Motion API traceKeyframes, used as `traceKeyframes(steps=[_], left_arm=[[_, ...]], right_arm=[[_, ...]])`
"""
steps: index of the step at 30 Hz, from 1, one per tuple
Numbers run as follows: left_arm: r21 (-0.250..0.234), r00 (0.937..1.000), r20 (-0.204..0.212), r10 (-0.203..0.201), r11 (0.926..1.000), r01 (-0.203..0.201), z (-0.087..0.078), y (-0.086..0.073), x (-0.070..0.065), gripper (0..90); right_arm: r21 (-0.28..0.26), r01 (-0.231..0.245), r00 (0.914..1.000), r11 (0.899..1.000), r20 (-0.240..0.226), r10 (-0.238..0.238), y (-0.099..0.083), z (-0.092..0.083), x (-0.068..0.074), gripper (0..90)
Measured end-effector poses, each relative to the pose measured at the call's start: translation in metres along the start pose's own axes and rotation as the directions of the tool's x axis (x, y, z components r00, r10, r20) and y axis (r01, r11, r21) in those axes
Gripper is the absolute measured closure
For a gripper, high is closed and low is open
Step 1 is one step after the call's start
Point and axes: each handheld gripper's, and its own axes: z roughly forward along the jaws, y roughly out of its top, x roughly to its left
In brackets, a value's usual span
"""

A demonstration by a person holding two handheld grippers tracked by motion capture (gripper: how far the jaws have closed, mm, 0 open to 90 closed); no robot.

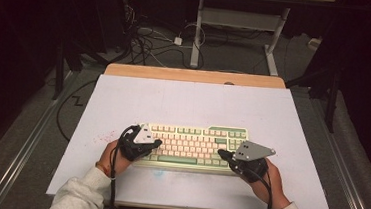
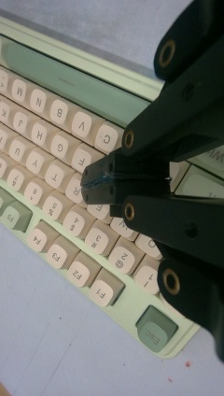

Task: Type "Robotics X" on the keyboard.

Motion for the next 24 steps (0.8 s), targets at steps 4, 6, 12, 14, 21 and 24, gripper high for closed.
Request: traceKeyframes(steps=[4,6,12,14,21,24], left_arm=[[0.001,1.0,0.0,-0.001,1.0,0.001,0.0006,0.0,0.0001,87.2],[0.002,1.0,-0.002,0.001,1.0,-0.001,0.001,0.0001,0.0001,87.2],[0.009,1.0,-0.003,-0.002,1.0,0.002,0.0019,-0.0006,0.0013,87.2],[0.01,1.0,-0.001,-0.002,0.9999,0.002,0.0025,-0.0009,0.0012,87.2],[0.02,1.0,0.001,0.004,0.9998,-0.004,0.0048,-0.0011,0.0005,87.2],[0.02,1.0,-0.003,0.004,0.9998,-0.004,0.0051,-0.001,0.0002,87.2]], right_arm=[[0.003,0.0,1.0,1.0,0.001,0.0,-0.0002,0.0002,0.0002,90.0],[0.005,0.0,1.0,1.0,0.0,0.0,-0.0002,0.0005,0.0004,90.0],[0.008,0.002,1.0,1.0,-0.002,-0.002,-0.0003,0.0013,0.0006,90.0],[0.008,0.001,1.0,1.0,-0.003,-0.001,-0.0004,0.0013,0.0005,90.0],[0.007,0.002,1.0,1.0,-0.003,-0.002,-0.0002,0.0009,0.0006,90.0],[0.007,0.001,1.0,1.0,-0.003,-0.001,-0.0004,0.0008,0.0007,90.0]])
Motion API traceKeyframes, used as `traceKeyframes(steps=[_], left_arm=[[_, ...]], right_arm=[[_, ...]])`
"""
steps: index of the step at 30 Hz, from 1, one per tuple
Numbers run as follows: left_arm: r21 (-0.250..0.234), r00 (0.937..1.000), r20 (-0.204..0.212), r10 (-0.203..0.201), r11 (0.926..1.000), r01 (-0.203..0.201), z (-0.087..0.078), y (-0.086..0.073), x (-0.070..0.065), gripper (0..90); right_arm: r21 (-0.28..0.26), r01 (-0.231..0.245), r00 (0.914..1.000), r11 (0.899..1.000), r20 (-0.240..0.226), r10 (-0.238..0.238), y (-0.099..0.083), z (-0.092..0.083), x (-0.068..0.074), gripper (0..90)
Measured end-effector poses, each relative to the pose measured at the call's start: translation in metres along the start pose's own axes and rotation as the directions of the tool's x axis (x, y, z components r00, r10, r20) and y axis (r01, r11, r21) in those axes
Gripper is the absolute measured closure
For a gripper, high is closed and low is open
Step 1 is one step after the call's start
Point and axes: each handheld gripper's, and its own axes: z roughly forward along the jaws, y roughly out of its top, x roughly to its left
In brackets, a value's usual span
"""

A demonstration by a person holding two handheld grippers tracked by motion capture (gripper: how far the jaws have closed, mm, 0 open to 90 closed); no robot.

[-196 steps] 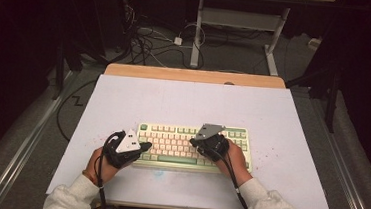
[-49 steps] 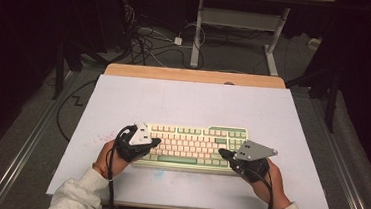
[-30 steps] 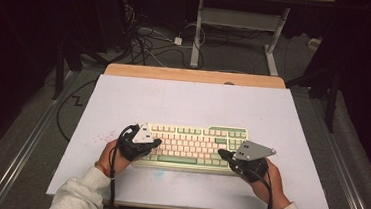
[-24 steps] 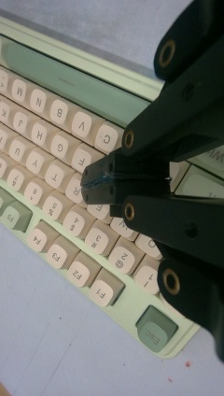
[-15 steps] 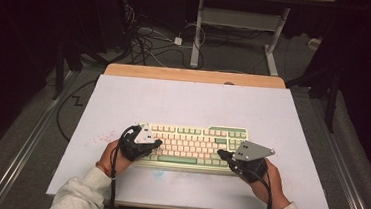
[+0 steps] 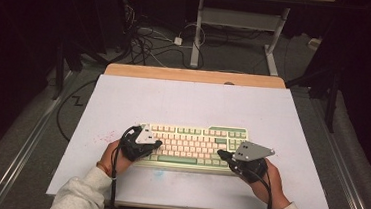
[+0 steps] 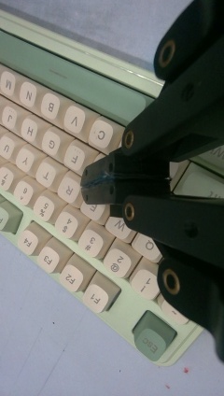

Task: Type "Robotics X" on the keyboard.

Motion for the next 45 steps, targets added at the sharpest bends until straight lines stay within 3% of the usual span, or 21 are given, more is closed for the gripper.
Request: traceKeyframes(steps=[12,14,19,45], left_arm=[[0.022,1.0,0.003,0.002,0.9998,-0.002,0.002,-0.001,0.001,87.4],[-0.007,0.9997,-0.02,0.01,0.9999,-0.01,-0.002,0.001,0.0,87.3],[-0.048,0.9994,-0.03,0.017,0.9987,-0.019,-0.012,0.006,-0.004,87.3],[-0.106,0.999,-0.04,0.021,0.9941,-0.025,-0.027,0.007,-0.005,87.3]], right_arm=[[0.003,0.004,1.0,1.0,-0.001,-0.004,0.0,0.001,0.0,90.0],[0.002,0.005,1.0,1.0,-0.002,-0.005,0.0,0.001,0.0,90.0],[-0.007,-0.002,1.0,1.0,0.004,0.002,0.0,-0.002,-0.001,90.0],[-0.009,-0.003,1.0,1.0,0.009,0.003,0.001,-0.004,-0.002,90.0]])
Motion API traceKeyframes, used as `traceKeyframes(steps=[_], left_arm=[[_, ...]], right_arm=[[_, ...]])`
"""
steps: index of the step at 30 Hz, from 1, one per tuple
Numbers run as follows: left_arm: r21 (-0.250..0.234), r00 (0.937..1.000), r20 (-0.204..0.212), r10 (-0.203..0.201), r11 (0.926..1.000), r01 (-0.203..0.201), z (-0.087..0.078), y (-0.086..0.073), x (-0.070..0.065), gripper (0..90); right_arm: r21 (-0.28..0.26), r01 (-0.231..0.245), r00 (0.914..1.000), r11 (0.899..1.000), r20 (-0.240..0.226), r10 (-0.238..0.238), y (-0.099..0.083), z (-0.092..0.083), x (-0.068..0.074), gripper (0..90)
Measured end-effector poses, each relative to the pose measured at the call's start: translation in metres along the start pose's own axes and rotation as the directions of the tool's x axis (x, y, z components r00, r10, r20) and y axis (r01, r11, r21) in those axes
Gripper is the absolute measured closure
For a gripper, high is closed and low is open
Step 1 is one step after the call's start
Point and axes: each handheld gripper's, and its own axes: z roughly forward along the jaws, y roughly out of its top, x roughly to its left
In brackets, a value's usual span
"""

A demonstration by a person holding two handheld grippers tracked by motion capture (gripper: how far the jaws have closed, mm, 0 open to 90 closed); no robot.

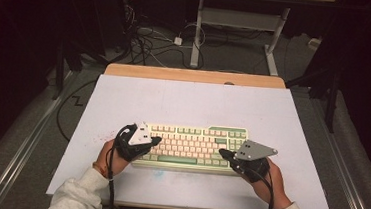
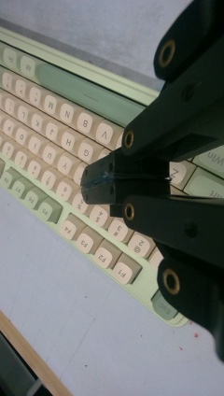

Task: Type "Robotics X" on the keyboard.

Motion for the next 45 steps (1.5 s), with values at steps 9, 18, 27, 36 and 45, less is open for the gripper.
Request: traceKeyframes(steps=[9,18,27,36,45], left_arm=[[-0.019,0.9999,-0.008,-0.013,0.9997,0.012,-0.007,-0.003,0.001,87.3],[-0.027,0.9997,0.019,-0.015,0.9995,0.015,-0.012,-0.007,-0.005,87.3],[-0.028,0.9991,0.041,-0.016,0.9995,0.017,-0.016,-0.01,-0.013,87.3],[-0.02,0.9979,0.065,0.003,0.9998,-0.002,-0.013,-0.007,-0.023,87.3],[0.009,0.9958,0.088,0.024,0.9997,-0.025,-0.006,-0.005,-0.033,87.2]], right_arm=[[-0.009,-0.008,1.0,1.0,0.006,0.008,0.001,-0.003,-0.002,90.0],[-0.015,-0.004,0.9999,1.0,0.012,0.004,0.002,-0.005,-0.003,90.0],[-0.031,-0.016,0.9996,0.999,0.024,0.017,0.0,-0.013,-0.003,90.0],[-0.031,-0.028,0.9991,0.999,0.032,0.029,-0.004,-0.019,-0.005,90.0],[-0.025,-0.032,0.9987,0.999,0.04,0.033,-0.007,-0.022,-0.005,90.0]])
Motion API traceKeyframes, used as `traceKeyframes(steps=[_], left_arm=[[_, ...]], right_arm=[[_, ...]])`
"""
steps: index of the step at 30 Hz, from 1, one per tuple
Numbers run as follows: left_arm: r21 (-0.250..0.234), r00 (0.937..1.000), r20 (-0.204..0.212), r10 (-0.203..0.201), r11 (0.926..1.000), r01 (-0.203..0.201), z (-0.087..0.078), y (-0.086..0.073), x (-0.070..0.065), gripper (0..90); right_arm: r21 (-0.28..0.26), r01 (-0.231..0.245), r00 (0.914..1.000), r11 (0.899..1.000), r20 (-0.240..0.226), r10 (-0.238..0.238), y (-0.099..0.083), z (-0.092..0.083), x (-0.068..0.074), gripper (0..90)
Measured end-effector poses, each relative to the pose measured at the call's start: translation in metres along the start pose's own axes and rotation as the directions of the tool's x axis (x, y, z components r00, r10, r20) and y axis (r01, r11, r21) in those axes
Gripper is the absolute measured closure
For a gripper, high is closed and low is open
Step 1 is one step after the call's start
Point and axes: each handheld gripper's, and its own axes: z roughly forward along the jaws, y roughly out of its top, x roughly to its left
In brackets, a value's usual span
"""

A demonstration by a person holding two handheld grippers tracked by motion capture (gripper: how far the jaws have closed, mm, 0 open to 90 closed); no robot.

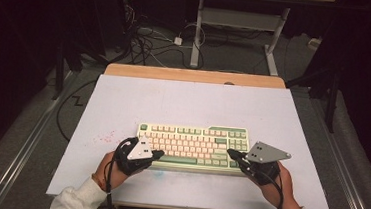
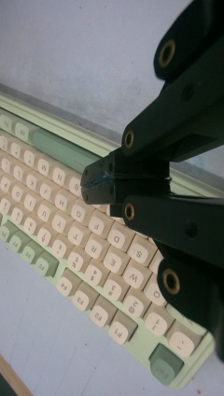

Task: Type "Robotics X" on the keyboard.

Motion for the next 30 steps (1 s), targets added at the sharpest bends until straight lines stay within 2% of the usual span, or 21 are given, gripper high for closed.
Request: traceKeyframes(steps=[8,13,15,18,30], left_arm=[[0.033,0.9995,0.018,0.027,0.9991,-0.027,0.01,0.003,-0.008,87.3],[0.037,0.9995,0.015,0.026,0.9989,-0.027,0.013,0.004,-0.007,87.2],[0.05,0.9993,0.001,0.036,0.9981,-0.036,0.015,0.004,-0.005,87.2],[0.04,0.9998,-0.006,0.018,0.999,-0.018,0.017,0.005,0.0,87.2],[0.026,0.9997,-0.01,0.023,0.9994,-0.023,0.015,0.008,0.005,87.2]], right_arm=[[0.008,0.008,0.9999,1.0,-0.011,-0.008,-0.001,0.002,0.003,90.0],[0.01,0.01,0.9998,1.0,-0.015,-0.01,-0.001,0.003,0.003,90.0],[0.011,0.009,0.9998,1.0,-0.015,-0.009,-0.001,0.003,0.003,90.0],[0.011,0.009,0.9999,1.0,-0.015,-0.009,-0.002,0.003,0.002,90.0],[0.016,0.006,1.0,1.0,-0.005,-0.006,-0.003,0.003,-0.001,90.0]])
